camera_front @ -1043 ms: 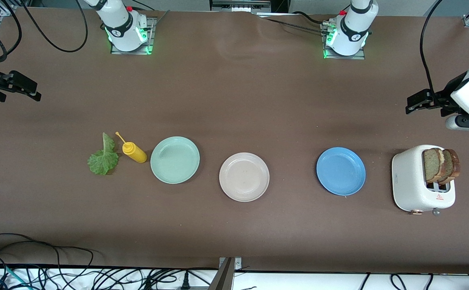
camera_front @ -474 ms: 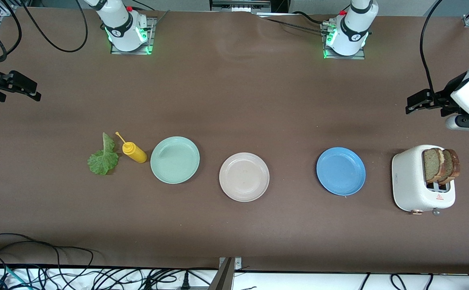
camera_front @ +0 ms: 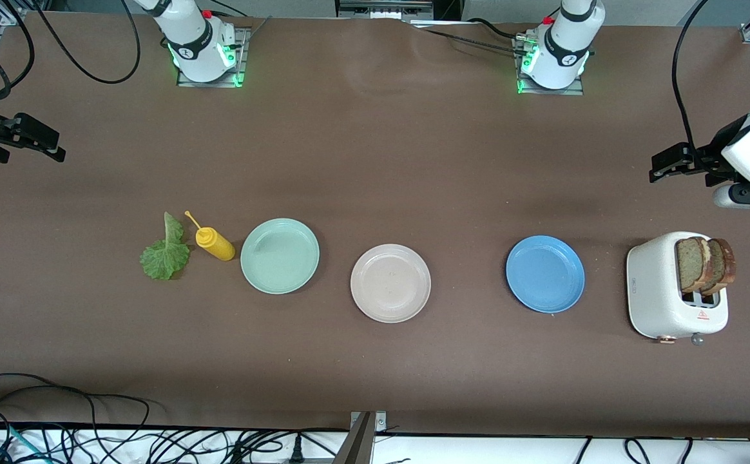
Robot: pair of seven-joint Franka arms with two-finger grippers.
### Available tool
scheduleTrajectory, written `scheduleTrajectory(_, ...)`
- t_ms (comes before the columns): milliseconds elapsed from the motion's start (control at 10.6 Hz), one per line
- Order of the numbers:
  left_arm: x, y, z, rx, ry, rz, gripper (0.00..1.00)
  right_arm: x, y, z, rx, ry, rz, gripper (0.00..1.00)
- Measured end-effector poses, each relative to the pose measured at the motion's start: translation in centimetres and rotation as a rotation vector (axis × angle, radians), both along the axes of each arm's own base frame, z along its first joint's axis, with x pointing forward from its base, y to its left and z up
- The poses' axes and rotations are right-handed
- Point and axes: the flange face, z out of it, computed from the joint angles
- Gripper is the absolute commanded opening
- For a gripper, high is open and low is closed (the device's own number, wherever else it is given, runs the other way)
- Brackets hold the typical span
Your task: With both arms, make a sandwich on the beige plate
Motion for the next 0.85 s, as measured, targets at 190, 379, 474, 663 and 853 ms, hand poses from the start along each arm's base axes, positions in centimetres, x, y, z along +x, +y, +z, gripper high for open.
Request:
scheduleTrajectory(190,0.0,0.4,0.0,0.000,0.000,0.007,1.00,0.0,0.0,0.0,0.000,0.000,0.000,1.00)
scheduleTrajectory(379,0.0,0.5,0.0,0.000,0.000,0.008,1.00,0.0,0.0,0.0,0.000,0.001,0.000,1.00)
scheduleTrajectory(474,0.0,0.5,0.0,0.000,0.000,0.008,1.00,0.0,0.0,0.0,0.000,0.001,0.000,1.00)
scheduleTrajectory(663,0.0,0.8,0.0,0.001,0.000,0.013,1.00,0.0,0.0,0.0,0.000,0.001,0.000,1.00)
scheduleTrajectory(853,0.1,2.0,-0.3,0.002,0.005,0.035,1.00,0.0,0.0,0.0,0.000,0.001,-0.001,1.00)
